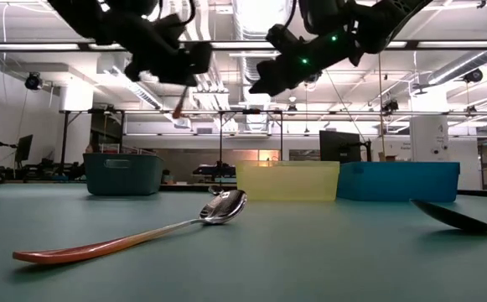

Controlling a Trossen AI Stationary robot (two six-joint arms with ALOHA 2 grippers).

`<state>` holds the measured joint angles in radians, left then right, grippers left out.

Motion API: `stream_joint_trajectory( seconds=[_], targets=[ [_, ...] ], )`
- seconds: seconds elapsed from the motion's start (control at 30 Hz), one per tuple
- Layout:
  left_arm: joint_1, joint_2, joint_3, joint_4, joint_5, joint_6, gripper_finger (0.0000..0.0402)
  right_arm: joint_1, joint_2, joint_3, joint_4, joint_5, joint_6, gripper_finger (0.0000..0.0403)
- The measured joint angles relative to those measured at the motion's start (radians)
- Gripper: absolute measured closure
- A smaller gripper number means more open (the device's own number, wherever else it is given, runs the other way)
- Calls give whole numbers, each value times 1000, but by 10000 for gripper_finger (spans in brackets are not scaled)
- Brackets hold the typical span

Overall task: Sort silverware by color (type)
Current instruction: Put the orange spoon into the green bin

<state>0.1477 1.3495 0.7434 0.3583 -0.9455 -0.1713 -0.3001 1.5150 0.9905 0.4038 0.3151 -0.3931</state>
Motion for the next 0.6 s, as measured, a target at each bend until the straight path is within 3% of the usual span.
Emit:
stream_joint_trajectory(
  seconds=[0.13,0.23,0.47,0.6],
  targets=[
    [152,-113,16,-376,192,-251,401,-27,-25,0,-78,0,0,306],
    [261,-144,36,-563,304,-361,402,-48,-34,0,-137,0,4,307],
    [515,-134,67,-630,621,-359,402,-115,-36,0,-206,-6,57,308],
    [593,-135,62,-655,650,-367,402,-157,-36,-4,-267,-8,61,314]
  ],
)
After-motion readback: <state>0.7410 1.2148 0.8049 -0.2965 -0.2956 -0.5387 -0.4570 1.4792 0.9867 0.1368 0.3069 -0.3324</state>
